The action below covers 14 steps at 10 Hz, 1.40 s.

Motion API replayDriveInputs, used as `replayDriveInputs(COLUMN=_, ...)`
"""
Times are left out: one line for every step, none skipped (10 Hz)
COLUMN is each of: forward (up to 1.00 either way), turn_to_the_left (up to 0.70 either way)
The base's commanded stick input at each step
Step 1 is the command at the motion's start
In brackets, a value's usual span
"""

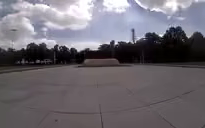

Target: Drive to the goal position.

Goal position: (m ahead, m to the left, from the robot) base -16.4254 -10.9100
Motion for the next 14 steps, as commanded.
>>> replayDriveInputs(forward=0.70, turn_to_the_left=0.01)
replayDriveInputs(forward=0.70, turn_to_the_left=0.19)
replayDriveInputs(forward=0.70, turn_to_the_left=0.31)
replayDriveInputs(forward=0.70, turn_to_the_left=0.30)
replayDriveInputs(forward=0.70, turn_to_the_left=0.18)
replayDriveInputs(forward=0.70, turn_to_the_left=0.08)
replayDriveInputs(forward=0.70, turn_to_the_left=0.02)
replayDriveInputs(forward=0.70, turn_to_the_left=0.02)
replayDriveInputs(forward=0.70, turn_to_the_left=0.02)
replayDriveInputs(forward=0.70, turn_to_the_left=0.02)
replayDriveInputs(forward=0.70, turn_to_the_left=0.02)
replayDriveInputs(forward=0.70, turn_to_the_left=0.02)
replayDriveInputs(forward=0.70, turn_to_the_left=0.02)
replayDriveInputs(forward=0.70, turn_to_the_left=0.02)
